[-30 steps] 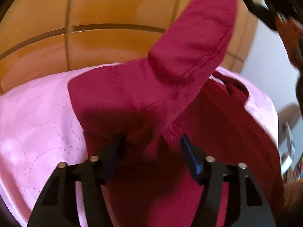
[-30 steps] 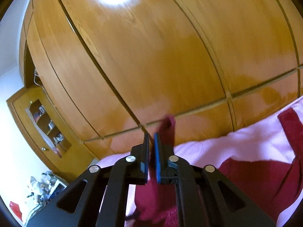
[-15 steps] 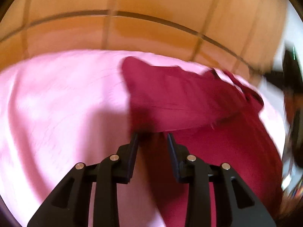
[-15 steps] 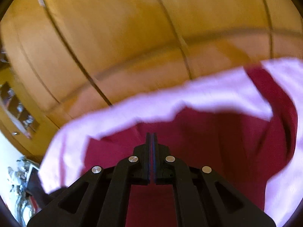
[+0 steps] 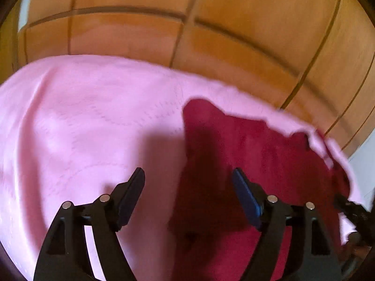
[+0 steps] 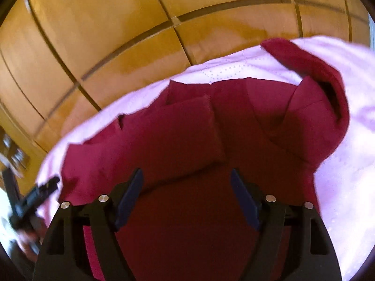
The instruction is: Fold small clothes
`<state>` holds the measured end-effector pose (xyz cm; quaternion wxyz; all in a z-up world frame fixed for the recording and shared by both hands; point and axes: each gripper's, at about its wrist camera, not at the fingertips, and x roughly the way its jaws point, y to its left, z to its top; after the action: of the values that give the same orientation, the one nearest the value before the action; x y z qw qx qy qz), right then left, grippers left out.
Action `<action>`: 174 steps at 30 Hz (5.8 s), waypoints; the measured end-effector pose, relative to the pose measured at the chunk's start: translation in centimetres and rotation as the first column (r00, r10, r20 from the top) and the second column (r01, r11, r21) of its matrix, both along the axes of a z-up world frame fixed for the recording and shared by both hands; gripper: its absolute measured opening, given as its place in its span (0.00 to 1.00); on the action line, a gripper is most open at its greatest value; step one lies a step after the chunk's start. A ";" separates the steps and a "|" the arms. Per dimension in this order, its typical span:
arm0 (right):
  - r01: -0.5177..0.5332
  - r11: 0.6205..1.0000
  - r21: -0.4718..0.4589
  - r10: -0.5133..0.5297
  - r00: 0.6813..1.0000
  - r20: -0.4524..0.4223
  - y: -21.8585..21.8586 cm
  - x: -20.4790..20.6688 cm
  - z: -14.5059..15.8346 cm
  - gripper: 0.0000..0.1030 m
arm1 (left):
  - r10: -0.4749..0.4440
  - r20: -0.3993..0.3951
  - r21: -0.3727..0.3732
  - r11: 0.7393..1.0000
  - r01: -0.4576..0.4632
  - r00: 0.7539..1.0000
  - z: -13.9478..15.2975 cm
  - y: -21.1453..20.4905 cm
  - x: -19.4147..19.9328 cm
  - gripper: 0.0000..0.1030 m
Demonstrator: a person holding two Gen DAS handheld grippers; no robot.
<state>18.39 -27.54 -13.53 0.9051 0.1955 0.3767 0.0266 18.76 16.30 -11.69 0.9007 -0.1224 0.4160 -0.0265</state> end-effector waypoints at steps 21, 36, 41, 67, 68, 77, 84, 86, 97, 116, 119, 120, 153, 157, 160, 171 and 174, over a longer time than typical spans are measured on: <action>0.087 0.996 0.020 -0.087 0.995 0.048 -2.5 -0.8 -0.7 0.93 | 0.178 0.207 0.008 0.983 -0.184 0.962 1.9 -0.5 -5.4 0.91; 0.157 0.966 0.205 -0.169 0.985 0.039 -12.5 1.3 0.9 0.93 | 0.018 0.046 0.181 0.983 -0.026 0.999 -1.6 -7.2 -3.2 0.97; 0.105 0.986 0.127 -0.117 0.989 0.094 -12.8 3.7 3.1 0.91 | 0.024 0.038 0.243 0.969 -0.033 0.999 -2.0 -8.0 -3.1 0.98; 0.309 0.901 -0.305 -0.350 0.932 -0.091 -18.0 21.0 -1.8 0.26 | 0.040 0.100 0.275 0.959 -0.066 0.994 -2.8 -8.3 -3.2 0.98; 0.318 0.902 -0.291 -0.356 0.930 -0.090 -18.2 20.8 -1.8 0.23 | 0.040 0.101 0.274 0.960 -0.066 0.994 -2.8 -8.3 -3.2 0.98; 0.307 0.934 -0.182 -0.309 0.951 0.017 -17.7 15.9 1.8 0.13 | 0.042 0.102 0.268 0.961 -0.068 0.994 -2.9 -8.2 -3.0 0.98; 0.184 0.979 -0.088 -0.171 0.976 0.137 -12.4 10.9 6.7 0.06 | 0.044 0.099 0.265 0.962 -0.069 0.994 -2.8 -8.3 -3.1 0.98; 0.122 0.990 -0.065 -0.109 0.978 0.180 -9.8 9.4 8.2 0.06 | 0.044 0.098 0.263 0.962 -0.069 0.994 -2.8 -8.3 -3.1 0.98; -0.036 0.976 -0.216 0.066 0.989 0.133 -0.9 7.3 6.9 0.48 | 0.044 0.088 0.254 0.965 -0.065 0.995 -2.1 -8.2 -3.2 0.98; 0.102 0.924 -0.369 -0.159 0.979 -0.128 -11.6 19.3 -1.7 0.43 | 0.049 0.103 0.253 0.965 -0.074 0.993 -3.0 -8.5 -3.0 0.98; 0.121 0.931 -0.343 -0.165 0.981 -0.104 -12.3 18.7 -1.0 0.08 | 0.049 0.103 0.251 0.965 -0.073 0.993 -3.0 -8.4 -2.9 0.98; 0.130 0.935 -0.329 -0.166 0.982 -0.086 -12.5 18.2 -0.6 0.08 | 0.048 0.103 0.250 0.965 -0.073 0.994 -3.0 -8.3 -3.0 0.98; 0.024 0.980 0.198 -0.053 0.988 0.142 -7.3 -2.2 -1.0 0.96 | 0.026 0.174 -0.141 0.990 -0.001 0.984 5.3 -6.8 -6.3 0.78; 0.086 0.921 0.380 -0.156 0.975 0.157 -11.3 -2.0 -1.8 0.96 | -0.059 0.075 -0.201 0.977 0.073 0.995 5.2 -9.1 -3.9 0.66; 0.104 0.899 0.425 -0.201 0.961 0.190 -13.1 -2.0 -2.1 0.96 | -0.175 -0.063 -0.156 0.974 0.164 0.982 3.3 -12.2 -1.3 0.65; 0.099 0.918 0.384 -0.197 0.954 0.225 -13.2 -2.1 -2.7 0.96 | -0.190 -0.120 -0.089 0.980 0.180 0.974 1.2 -15.5 0.5 0.04; 0.101 0.915 0.390 -0.201 0.954 0.224 -13.4 -2.0 -2.5 0.96 | -0.188 -0.060 -0.133 0.975 0.179 0.980 3.4 -13.9 0.5 0.02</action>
<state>16.39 -40.94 -16.04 0.8917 0.3882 0.2266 0.0526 19.21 2.43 -8.33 0.8692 -0.1415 0.4551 -0.1316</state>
